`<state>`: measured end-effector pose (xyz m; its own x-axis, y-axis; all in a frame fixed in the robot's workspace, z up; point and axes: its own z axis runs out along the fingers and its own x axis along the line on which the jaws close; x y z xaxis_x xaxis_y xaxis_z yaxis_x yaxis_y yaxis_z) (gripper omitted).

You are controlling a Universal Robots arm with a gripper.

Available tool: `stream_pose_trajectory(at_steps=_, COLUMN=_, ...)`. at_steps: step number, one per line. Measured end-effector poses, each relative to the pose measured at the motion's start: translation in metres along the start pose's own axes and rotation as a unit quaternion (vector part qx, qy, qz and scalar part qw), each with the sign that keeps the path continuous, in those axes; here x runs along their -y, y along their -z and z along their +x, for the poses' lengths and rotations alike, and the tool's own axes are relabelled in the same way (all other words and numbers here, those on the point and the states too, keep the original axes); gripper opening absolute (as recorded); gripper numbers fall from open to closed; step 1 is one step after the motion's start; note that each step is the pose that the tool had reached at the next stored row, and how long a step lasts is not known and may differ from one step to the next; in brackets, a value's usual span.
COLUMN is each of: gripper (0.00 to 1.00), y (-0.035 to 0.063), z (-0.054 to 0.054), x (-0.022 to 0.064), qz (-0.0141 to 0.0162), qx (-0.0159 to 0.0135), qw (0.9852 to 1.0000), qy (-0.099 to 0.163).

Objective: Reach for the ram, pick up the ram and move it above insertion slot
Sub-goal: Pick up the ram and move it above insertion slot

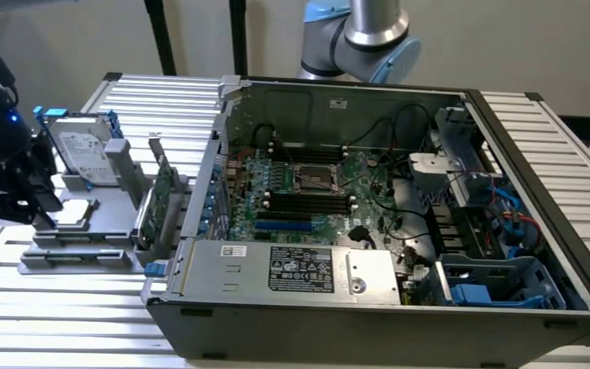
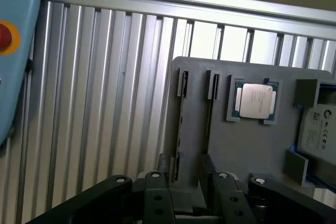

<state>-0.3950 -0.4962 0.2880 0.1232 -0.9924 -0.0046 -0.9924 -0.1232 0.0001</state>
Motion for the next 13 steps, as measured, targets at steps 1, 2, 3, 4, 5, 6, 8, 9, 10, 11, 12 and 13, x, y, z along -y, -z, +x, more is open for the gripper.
stream_pose_trajectory(at_steps=1, gripper=0.36, y=-0.0018, z=0.000, x=0.0000, qz=-0.0001, qx=0.0000, qw=1.0000, qy=-0.001)
stream_pose_trajectory(at_steps=2, gripper=0.36, y=-0.0037, z=0.000, x=0.0000, qz=0.0000, qx=0.0000, qw=1.0000, qy=-0.002)
stream_pose_trajectory(at_steps=3, gripper=0.36, y=-0.0055, z=0.000, x=0.0000, qz=0.0000, qx=0.0000, qw=1.0000, qy=-0.002)
stream_pose_trajectory(at_steps=4, gripper=0.36, y=-0.0071, z=0.000, x=0.0000, qz=-0.0001, qx=-0.0001, qw=1.0000, qy=-0.003)
stream_pose_trajectory(at_steps=5, gripper=0.36, y=-0.0090, z=0.000, x=0.0000, qz=0.0000, qx=0.0000, qw=1.0000, qy=-0.004)
stream_pose_trajectory(at_steps=6, gripper=0.36, y=-0.0109, z=0.000, x=0.0000, qz=0.0000, qx=0.0000, qw=1.0000, qy=-0.005)
stream_pose_trajectory(at_steps=8, gripper=0.36, y=-0.0145, z=0.000, x=0.0000, qz=0.0000, qx=0.0000, qw=1.0000, qy=-0.006)
stream_pose_trajectory(at_steps=9, gripper=0.36, y=-0.0164, z=0.000, x=0.0000, qz=0.0000, qx=0.0000, qw=1.0000, qy=-0.007)
stream_pose_trajectory(at_steps=10, gripper=0.36, y=-0.0182, z=0.000, x=0.0000, qz=0.0000, qx=-0.0001, qw=1.0000, qy=-0.008)
stream_pose_trajectory(at_steps=11, gripper=0.36, y=-0.0200, z=0.000, x=0.0000, qz=0.0000, qx=0.0000, qw=1.0000, qy=-0.008)
stream_pose_trajectory(at_steps=12, gripper=0.36, y=-0.0218, z=0.000, x=-0.0001, qz=0.0000, qx=0.0000, qw=1.0000, qy=-0.009)
stream_pose_trajectory(at_steps=13, gripper=0.36, y=-0.0237, z=0.000, x=0.0000, qz=0.0001, qx=0.0000, qw=1.0000, qy=-0.009)
